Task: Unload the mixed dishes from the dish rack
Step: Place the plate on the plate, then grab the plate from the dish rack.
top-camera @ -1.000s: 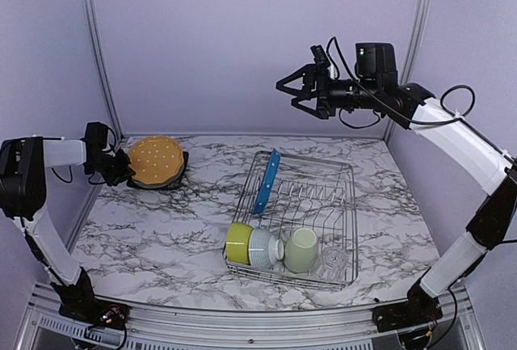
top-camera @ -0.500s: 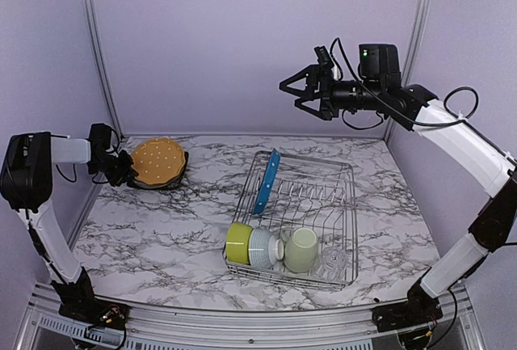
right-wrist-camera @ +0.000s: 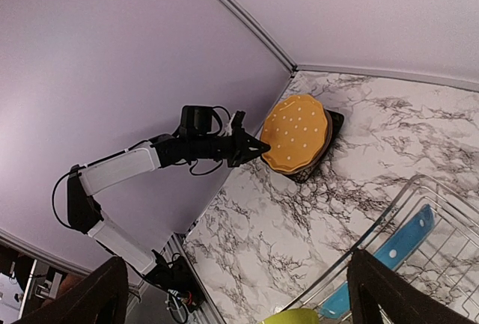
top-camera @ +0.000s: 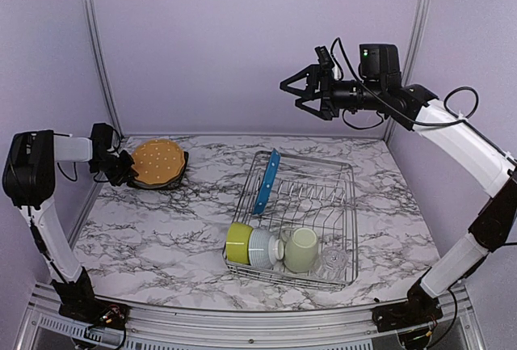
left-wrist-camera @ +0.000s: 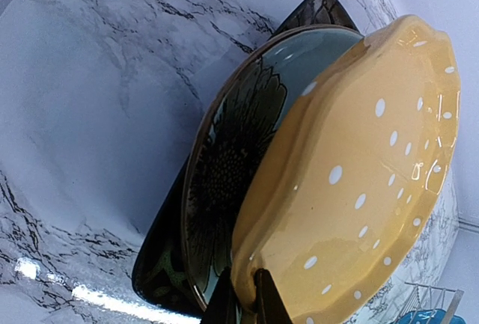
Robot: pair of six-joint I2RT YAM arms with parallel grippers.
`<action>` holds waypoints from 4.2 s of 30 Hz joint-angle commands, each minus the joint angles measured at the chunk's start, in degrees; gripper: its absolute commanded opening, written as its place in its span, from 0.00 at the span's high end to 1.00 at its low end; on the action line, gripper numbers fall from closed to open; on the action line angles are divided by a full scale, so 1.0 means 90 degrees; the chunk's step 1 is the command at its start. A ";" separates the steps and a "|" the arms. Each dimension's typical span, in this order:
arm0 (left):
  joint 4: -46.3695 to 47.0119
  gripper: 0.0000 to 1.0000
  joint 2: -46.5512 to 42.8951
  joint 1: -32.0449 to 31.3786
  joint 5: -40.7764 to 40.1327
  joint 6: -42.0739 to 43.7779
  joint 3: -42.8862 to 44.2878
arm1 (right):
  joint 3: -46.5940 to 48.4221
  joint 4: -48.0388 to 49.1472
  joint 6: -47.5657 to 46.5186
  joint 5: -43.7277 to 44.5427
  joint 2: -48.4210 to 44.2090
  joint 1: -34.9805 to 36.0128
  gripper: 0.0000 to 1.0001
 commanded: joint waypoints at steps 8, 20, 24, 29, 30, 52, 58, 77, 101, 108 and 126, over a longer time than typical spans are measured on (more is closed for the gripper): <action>0.0066 0.96 -0.0011 0.0033 -0.0007 -0.0037 0.0354 | 0.0045 -0.0043 0.0057 0.0032 -0.0059 -0.0055 0.02; -0.0068 0.85 0.0004 0.0036 0.0025 -0.0072 0.0393 | 0.0021 -0.0120 0.0000 0.0018 -0.0078 -0.0059 0.02; -0.0141 0.78 -0.0050 0.0036 0.0033 -0.0067 0.0371 | 0.0004 -0.0164 -0.0011 0.0040 -0.0089 -0.0060 0.02; -0.0284 0.59 -0.0155 0.0036 -0.0042 -0.0029 0.0425 | -0.0008 -0.0226 -0.0036 0.0064 -0.0085 -0.0061 0.02; -0.0321 0.55 -0.0185 0.0036 -0.0078 -0.0011 0.0436 | -0.0010 -0.0253 -0.0036 0.0073 -0.0080 -0.0052 0.02; -0.1198 0.01 -0.1868 0.0019 -0.0843 0.0327 0.0689 | 0.1099 -0.3027 0.0055 0.1371 0.1145 0.0740 0.02; -0.1186 0.01 -0.2201 0.0020 -0.0926 0.0368 0.0402 | 0.0981 -0.3361 0.0387 0.1664 0.1354 0.0857 0.03; -0.1301 0.01 -0.2643 0.0026 -0.1207 0.0636 0.0042 | 0.1162 -0.3703 0.1618 0.1962 0.1992 0.0857 0.20; -0.1052 0.01 -0.2940 0.0034 -0.1385 0.0495 -0.0522 | 0.2191 -0.4078 0.2371 0.1961 0.3240 0.0916 0.35; -0.0972 0.01 -0.2901 0.0029 -0.1354 0.0499 -0.0543 | 0.2229 -0.4051 0.2550 0.1846 0.3456 0.0935 0.41; -0.0910 0.01 -0.2882 0.0045 -0.1321 0.0488 -0.0586 | 0.2463 -0.4086 0.2682 0.1843 0.3672 0.0955 0.56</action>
